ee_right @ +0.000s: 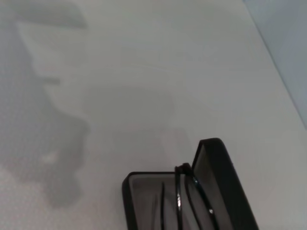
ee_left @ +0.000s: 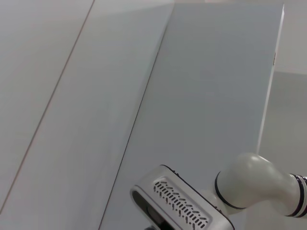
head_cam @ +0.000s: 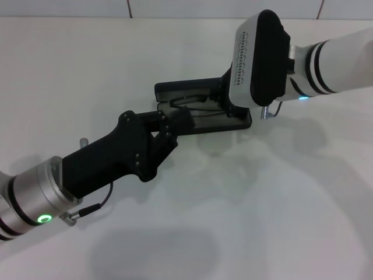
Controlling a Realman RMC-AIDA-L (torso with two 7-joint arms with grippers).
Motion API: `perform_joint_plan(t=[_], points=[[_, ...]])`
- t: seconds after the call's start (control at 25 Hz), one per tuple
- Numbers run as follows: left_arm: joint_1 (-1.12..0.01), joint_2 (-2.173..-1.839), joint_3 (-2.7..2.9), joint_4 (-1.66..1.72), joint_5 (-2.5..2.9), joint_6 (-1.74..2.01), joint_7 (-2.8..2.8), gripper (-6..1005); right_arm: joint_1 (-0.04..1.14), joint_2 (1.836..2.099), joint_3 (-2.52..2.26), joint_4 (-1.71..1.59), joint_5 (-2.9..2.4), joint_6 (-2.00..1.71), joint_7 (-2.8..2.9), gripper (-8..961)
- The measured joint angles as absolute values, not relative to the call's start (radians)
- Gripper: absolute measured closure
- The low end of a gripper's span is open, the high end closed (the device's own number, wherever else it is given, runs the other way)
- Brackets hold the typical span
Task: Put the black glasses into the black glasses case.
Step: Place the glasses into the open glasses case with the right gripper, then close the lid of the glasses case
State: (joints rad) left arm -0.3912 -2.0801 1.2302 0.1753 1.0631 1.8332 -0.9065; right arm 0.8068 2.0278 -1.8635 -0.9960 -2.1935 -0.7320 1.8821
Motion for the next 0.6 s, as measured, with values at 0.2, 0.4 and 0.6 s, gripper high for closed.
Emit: perform_joint_plan(t=[0.2,0.4,0.6], points=[[-0.39,-2.08,1.23,0.174,1.063,1.833,-0.906,951,0.809,2.028,-1.864,-0.996,-2.194,-0.729,1.882,888],[-0.389,-2.08,1.23,0.172,1.063,1.834,-0.907,951,0.808,2.028,-1.864,-0.999,-2.194,-0.727,1.886,857],[-0.381,-2.076,1.229,0.173,1.052,1.835,-0.907,951,0.752,2.028,-1.866,-1.07,-2.179,-0.732,1.9,837]])
